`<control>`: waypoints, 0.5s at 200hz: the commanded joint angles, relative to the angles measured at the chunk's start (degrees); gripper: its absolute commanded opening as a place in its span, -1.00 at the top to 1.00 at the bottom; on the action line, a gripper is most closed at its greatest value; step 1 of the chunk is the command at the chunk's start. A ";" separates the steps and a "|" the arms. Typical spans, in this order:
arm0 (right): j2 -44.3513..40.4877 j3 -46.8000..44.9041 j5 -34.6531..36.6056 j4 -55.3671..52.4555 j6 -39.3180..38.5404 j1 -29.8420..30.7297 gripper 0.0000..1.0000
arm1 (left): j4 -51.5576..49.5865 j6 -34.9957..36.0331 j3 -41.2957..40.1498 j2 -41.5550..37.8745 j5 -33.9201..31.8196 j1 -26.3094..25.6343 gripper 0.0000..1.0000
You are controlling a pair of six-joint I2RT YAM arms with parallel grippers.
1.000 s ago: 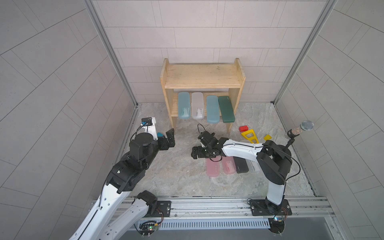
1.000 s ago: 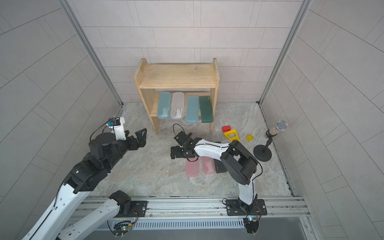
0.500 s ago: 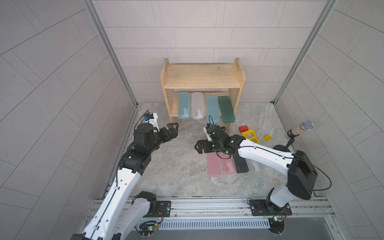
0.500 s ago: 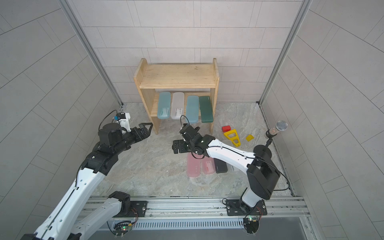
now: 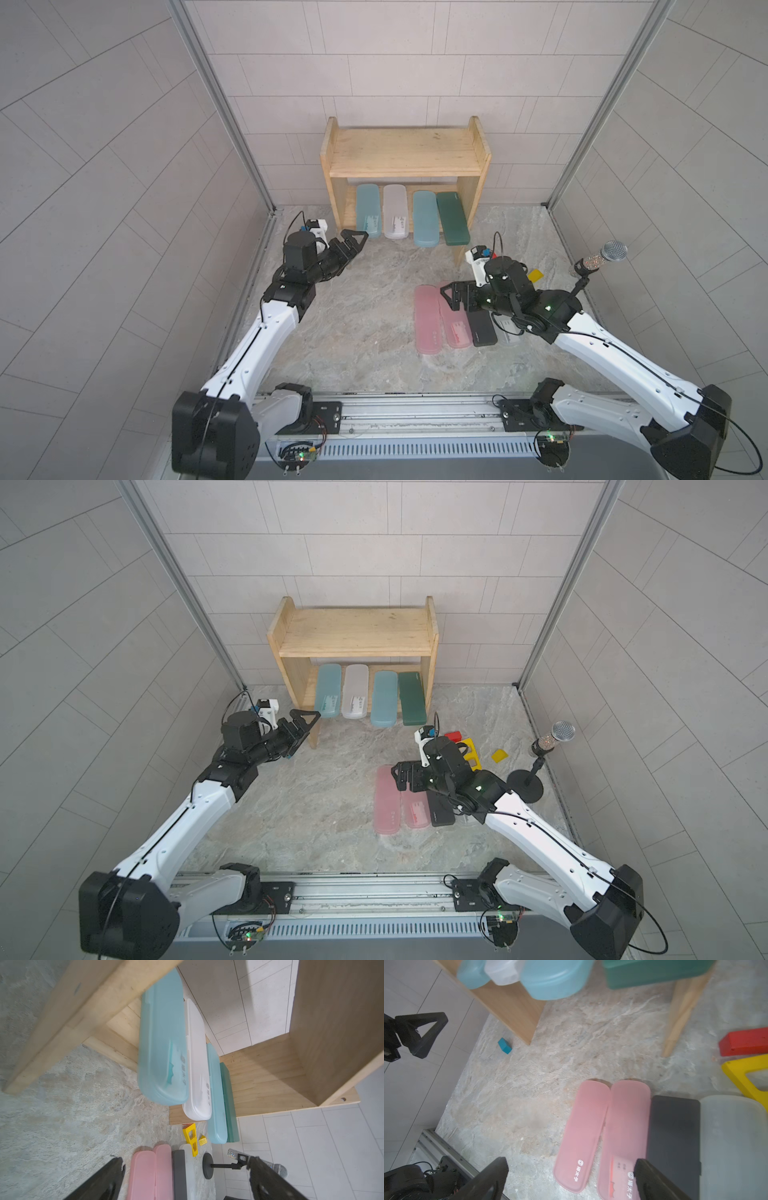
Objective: Remove the pencil cases from the shelf
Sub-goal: Pick up the pencil case from the shelf.
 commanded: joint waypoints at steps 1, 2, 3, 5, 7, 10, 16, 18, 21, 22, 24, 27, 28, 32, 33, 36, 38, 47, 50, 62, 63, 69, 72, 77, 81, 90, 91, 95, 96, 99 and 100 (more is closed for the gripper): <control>-1.39 -4.04 -5.31 -1.18 0.73 -4.48 -1.00 | 7.12 -3.57 -0.13 2.97 1.44 0.86 -0.99; -1.42 -4.14 -5.55 -1.13 0.80 -4.64 -1.00 | 7.15 -3.58 -0.07 3.12 1.46 0.87 -0.99; -1.43 -4.19 -5.76 -1.10 0.84 -4.72 -1.00 | 7.16 -3.58 0.00 3.32 1.42 0.84 -0.99; -1.40 -4.36 -6.18 -1.08 0.91 -5.02 -1.00 | 7.17 -3.50 0.17 3.54 1.46 0.90 -0.99; -1.43 -4.47 -6.46 -1.07 0.95 -5.18 -1.00 | 7.22 -3.50 0.27 3.84 1.47 0.96 -0.99; -1.43 -4.66 -6.58 -1.00 1.03 -5.41 -1.00 | 7.18 -3.43 0.54 4.21 1.46 1.03 -0.99; -1.43 -4.81 -6.61 -1.06 1.05 -5.59 -0.99 | 7.17 -3.34 0.81 4.93 1.47 1.20 -0.99; -1.44 -4.80 -6.59 -1.07 0.99 -5.63 -1.00 | 7.17 -3.33 0.94 5.15 1.52 1.25 -0.99; -1.52 -4.77 -6.51 -1.06 0.99 -5.67 -1.00 | 7.24 -3.32 1.07 5.42 1.56 1.32 -0.99; -1.57 -4.82 -6.50 -1.06 0.98 -5.67 -1.00 | 7.25 -3.36 1.10 5.53 1.56 1.32 -0.99; -1.54 -4.76 -6.45 -1.00 0.97 -5.67 -1.00 | 7.30 -3.40 1.21 5.72 1.56 1.39 -0.99; -1.64 -4.72 -6.37 -0.96 0.96 -5.71 -1.00 | 7.45 -3.41 1.37 5.99 1.56 1.55 -0.99; -1.63 -4.70 -6.30 -0.97 0.96 -5.69 -1.00 | 7.44 -3.45 1.42 6.03 1.56 1.53 -0.99; -1.71 -4.58 -6.21 -0.91 1.05 -5.70 -0.99 | 7.58 -3.56 1.55 6.30 1.53 1.66 -0.99; -1.75 -4.54 -6.18 -0.95 1.05 -5.73 -0.99 | 7.60 -3.62 1.60 6.41 1.55 1.67 -0.99; -1.79 -4.44 -6.14 -0.98 1.05 -5.74 -1.00 | 7.76 -3.71 1.73 6.57 1.63 1.63 -0.99; -1.75 -4.47 -6.10 -0.96 1.05 -5.73 -1.00 | 7.89 -3.81 1.78 6.70 1.60 1.67 -0.99; -1.80 -4.18 -6.05 -0.98 1.12 -5.84 -1.00 | 8.48 -4.17 1.98 7.18 1.64 1.72 -0.99; -1.81 -4.11 -6.03 -0.98 1.14 -5.86 -1.00 | 8.60 -4.31 2.05 7.36 1.62 1.70 -0.99; -1.87 -3.89 -5.98 -1.05 1.23 -5.98 -1.00 | 8.97 -4.67 2.25 7.90 1.49 1.75 -0.98; -1.84 -3.85 -6.02 -1.06 1.23 -5.96 -1.00 | 8.99 -4.70 2.26 8.00 1.48 1.72 -0.98; -1.86 -3.83 -6.05 -1.01 1.29 -5.98 -1.00 | 9.17 -5.02 2.27 8.39 1.32 1.83 -0.97; -1.87 -3.76 -6.03 -1.08 1.24 -6.06 -1.00 | 9.33 -5.21 2.27 8.57 1.30 1.83 -0.96; -1.88 -3.72 -6.03 -1.14 1.27 -6.08 -1.00 | 9.72 -5.74 2.29 8.93 1.27 1.83 -0.95; -1.92 -3.65 -6.03 -1.26 1.23 -6.11 -1.00 | 10.02 -6.05 2.39 9.35 1.36 1.85 -0.93; -1.91 -3.58 -5.97 -1.62 1.14 -6.20 -0.99 | 10.16 -6.78 2.76 10.38 1.74 1.92 -0.91; -1.90 -3.52 -6.01 -1.65 1.14 -6.20 -1.00 | 10.16 -6.85 2.82 10.47 1.83 1.93 -0.91; -1.89 -3.41 -6.02 -1.81 1.07 -6.30 -1.00 | 10.35 -7.14 3.13 11.04 2.11 2.02 -0.90; -1.88 -3.43 -6.03 -1.83 1.06 -6.34 -1.00 | 10.39 -7.17 3.14 11.15 2.19 2.02 -0.89; -1.91 -3.33 -5.95 -1.98 0.99 -6.32 -1.00 | 10.61 -7.33 3.29 11.51 2.43 2.00 -0.88; -1.90 -3.30 -5.91 -2.05 0.98 -6.35 -1.00 | 10.73 -7.35 3.35 11.56 2.52 2.01 -0.88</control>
